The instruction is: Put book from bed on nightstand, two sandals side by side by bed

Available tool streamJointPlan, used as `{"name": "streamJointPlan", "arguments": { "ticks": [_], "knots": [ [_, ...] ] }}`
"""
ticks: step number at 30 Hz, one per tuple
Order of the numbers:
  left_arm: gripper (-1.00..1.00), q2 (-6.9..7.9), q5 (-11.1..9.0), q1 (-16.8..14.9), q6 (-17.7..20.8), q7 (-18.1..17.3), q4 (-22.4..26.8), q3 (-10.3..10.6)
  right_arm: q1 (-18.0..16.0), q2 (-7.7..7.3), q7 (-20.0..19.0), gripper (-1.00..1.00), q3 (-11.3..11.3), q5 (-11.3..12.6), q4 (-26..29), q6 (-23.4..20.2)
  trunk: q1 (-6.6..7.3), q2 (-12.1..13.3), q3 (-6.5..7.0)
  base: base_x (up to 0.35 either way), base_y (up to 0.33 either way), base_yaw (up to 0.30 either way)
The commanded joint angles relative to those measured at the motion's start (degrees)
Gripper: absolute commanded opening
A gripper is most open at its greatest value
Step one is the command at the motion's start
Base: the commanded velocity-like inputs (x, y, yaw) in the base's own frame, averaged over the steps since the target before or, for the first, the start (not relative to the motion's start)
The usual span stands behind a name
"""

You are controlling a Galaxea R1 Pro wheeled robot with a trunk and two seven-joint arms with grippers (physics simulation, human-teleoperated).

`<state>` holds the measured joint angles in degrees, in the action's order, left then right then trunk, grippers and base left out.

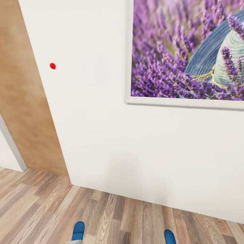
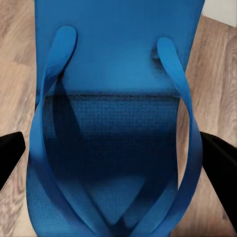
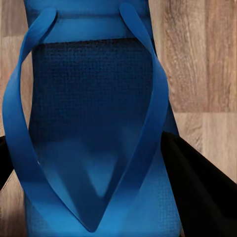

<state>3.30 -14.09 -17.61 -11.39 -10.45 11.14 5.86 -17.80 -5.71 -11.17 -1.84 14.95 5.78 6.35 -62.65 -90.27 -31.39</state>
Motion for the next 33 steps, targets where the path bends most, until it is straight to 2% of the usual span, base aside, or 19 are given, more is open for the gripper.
{"name": "streamJointPlan", "arguments": {
  "ticks": [1, 17, 33],
  "knots": [
    [-1.00, 0.04, -0.59, -0.05, -0.21, -0.09, -0.07, 0.47, -0.04, -0.01, -0.28, -1.00, -0.18, 0.43, -0.07, 0.13, -0.03, -0.03, -0.06, 0.320, 0.000, 0.125],
    [-1.00, 0.04, -0.59, -0.05, -0.21, -0.09, -0.07, 0.47, -0.04, 0.00, -0.31, -1.00, -0.18, 0.43, -0.07, 0.11, -0.03, -0.03, -0.06, 0.305, 0.000, 0.245],
    [-1.00, 0.05, -0.59, -0.05, -0.30, -0.12, -0.07, 0.47, -0.04, -0.01, -0.29, -1.00, -0.18, 0.43, -0.07, 0.08, -0.03, -0.03, -0.06, 0.019, 0.000, 0.266]
  ]
}}
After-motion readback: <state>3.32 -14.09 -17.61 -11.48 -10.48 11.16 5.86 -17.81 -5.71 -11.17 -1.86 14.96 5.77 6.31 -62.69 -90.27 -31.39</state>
